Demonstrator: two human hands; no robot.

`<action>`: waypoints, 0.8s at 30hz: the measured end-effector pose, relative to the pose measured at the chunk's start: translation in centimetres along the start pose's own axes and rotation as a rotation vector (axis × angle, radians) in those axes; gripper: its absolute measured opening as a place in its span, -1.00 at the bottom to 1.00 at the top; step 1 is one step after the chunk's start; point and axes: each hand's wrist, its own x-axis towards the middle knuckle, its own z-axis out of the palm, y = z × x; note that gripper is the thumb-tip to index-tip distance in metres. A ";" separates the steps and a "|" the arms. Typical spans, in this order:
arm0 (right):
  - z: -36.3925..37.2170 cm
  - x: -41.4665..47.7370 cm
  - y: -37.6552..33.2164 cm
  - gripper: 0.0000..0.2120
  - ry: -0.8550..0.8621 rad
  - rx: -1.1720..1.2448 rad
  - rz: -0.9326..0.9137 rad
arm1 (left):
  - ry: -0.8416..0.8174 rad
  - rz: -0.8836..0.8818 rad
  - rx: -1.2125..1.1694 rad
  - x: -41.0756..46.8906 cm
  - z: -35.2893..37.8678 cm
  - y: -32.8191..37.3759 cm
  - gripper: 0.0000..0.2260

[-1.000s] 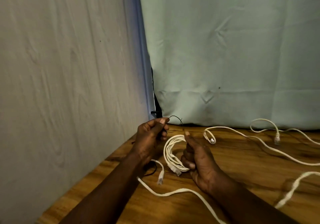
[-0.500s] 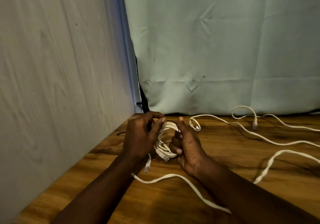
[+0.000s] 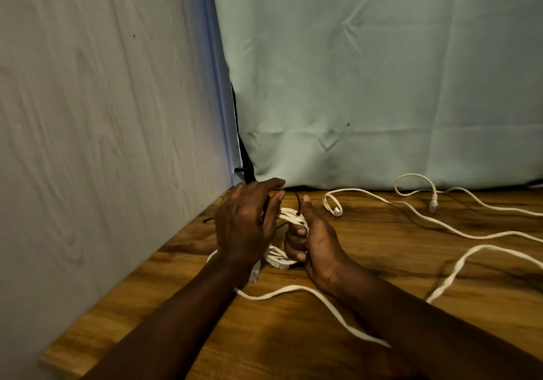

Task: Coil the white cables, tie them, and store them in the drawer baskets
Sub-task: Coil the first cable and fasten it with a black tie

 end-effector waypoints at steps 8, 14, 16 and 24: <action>-0.8 0.9 -0.1 -0.56 0.120 0.026 -0.003 | -0.131 -0.423 -0.558 1.1 -1.4 -0.1 -0.82; -0.6 0.5 -0.4 -0.60 0.199 -0.093 -0.100 | -0.317 -0.646 -0.834 2.0 -2.9 -1.0 -0.83; -0.6 0.3 -0.6 -0.64 0.238 -0.130 -0.138 | -0.347 -0.705 -0.867 2.1 -2.9 -1.1 -0.85; -0.1 -0.1 0.2 -0.40 0.222 -0.342 -0.226 | -0.431 -0.747 -0.940 1.6 -2.5 -0.8 -0.83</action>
